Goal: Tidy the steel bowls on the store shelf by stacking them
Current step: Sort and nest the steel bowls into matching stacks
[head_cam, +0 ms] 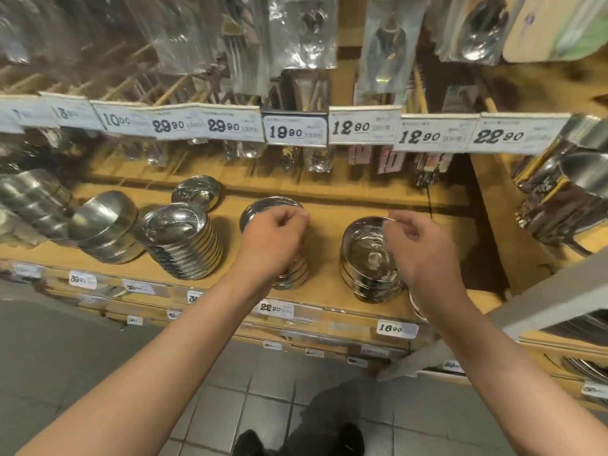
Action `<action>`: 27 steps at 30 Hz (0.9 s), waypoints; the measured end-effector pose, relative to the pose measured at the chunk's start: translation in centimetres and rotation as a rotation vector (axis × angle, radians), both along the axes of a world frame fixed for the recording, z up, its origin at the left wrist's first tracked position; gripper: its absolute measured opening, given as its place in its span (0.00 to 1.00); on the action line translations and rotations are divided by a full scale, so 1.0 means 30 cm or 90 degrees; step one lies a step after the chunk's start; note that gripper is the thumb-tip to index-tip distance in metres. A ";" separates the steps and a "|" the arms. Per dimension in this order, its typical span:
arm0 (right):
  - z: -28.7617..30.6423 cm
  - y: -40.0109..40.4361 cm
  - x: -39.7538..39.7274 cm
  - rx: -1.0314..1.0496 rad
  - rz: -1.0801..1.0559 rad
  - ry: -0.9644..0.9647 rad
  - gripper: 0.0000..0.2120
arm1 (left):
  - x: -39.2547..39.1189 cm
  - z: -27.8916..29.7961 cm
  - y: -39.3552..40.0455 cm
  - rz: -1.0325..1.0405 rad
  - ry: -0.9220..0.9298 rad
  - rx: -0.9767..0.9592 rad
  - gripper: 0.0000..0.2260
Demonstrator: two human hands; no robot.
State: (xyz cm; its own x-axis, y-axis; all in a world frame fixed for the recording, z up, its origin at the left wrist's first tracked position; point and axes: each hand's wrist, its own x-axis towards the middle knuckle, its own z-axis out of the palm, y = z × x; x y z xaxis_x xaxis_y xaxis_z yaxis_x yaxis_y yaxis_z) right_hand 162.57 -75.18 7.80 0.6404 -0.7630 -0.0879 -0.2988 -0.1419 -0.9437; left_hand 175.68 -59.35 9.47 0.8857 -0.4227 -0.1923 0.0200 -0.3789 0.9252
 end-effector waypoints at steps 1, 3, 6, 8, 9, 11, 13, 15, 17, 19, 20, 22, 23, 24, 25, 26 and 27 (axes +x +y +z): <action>0.036 0.043 0.036 0.017 0.021 -0.004 0.13 | 0.028 0.033 0.047 0.018 0.019 -0.020 0.10; 0.098 0.137 0.117 0.021 0.075 0.000 0.12 | 0.096 0.089 0.159 0.057 0.024 -0.048 0.06; 0.154 0.285 0.248 -0.001 0.148 0.001 0.10 | 0.216 0.150 0.374 0.129 -0.012 -0.038 0.05; 0.164 0.389 0.343 0.019 0.168 -0.011 0.08 | 0.302 0.172 0.536 0.160 -0.004 -0.036 0.05; 0.166 0.442 0.392 0.033 0.178 -0.008 0.07 | 0.339 0.183 0.615 0.164 -0.001 -0.034 0.06; 0.160 0.548 0.501 0.046 0.201 -0.003 0.06 | 0.418 0.189 0.765 0.177 -0.002 -0.018 0.09; 0.148 0.637 0.607 0.049 0.216 0.003 0.06 | 0.493 0.181 0.897 0.210 -0.003 -0.003 0.10; 0.134 0.703 0.704 0.055 0.213 0.007 0.08 | 0.559 0.172 1.002 0.231 0.003 -0.005 0.08; 0.115 0.747 0.793 0.051 0.210 0.029 0.11 | 0.621 0.161 1.075 0.233 0.017 0.003 0.08; 0.090 0.772 0.873 0.056 0.193 0.059 0.14 | 0.679 0.140 1.122 0.234 0.024 0.007 0.07; 0.071 0.772 0.915 0.065 0.185 0.070 0.14 | 0.711 0.125 1.136 0.234 0.027 0.007 0.06; 0.030 0.757 0.997 0.079 0.171 0.090 0.10 | 0.775 0.089 1.145 0.235 0.036 0.006 0.07; 0.010 0.743 1.037 0.084 0.169 0.101 0.09 | 0.803 0.073 1.141 0.233 0.039 0.004 0.08; -0.014 0.726 1.078 0.087 0.170 0.111 0.08 | 0.832 0.059 1.134 0.227 0.045 0.004 0.08; -0.038 0.706 1.119 0.081 0.175 0.123 0.09 | 0.861 0.046 1.125 0.221 0.050 0.004 0.08; -0.063 0.686 1.161 0.070 0.178 0.141 0.10 | 0.892 0.033 1.113 0.217 0.057 0.002 0.08; -0.088 0.666 1.200 0.064 0.179 0.157 0.11 | 0.925 0.022 1.100 0.212 0.057 0.001 0.08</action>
State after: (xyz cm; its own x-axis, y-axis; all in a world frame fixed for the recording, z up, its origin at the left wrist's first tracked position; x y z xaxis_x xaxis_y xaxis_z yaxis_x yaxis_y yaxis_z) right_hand 198.59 -55.21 5.16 0.7735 -0.5409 -0.3302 -0.4806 -0.1611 -0.8620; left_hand 203.44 -26.34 10.12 0.9543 -0.1132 -0.2765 0.2244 -0.3394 0.9135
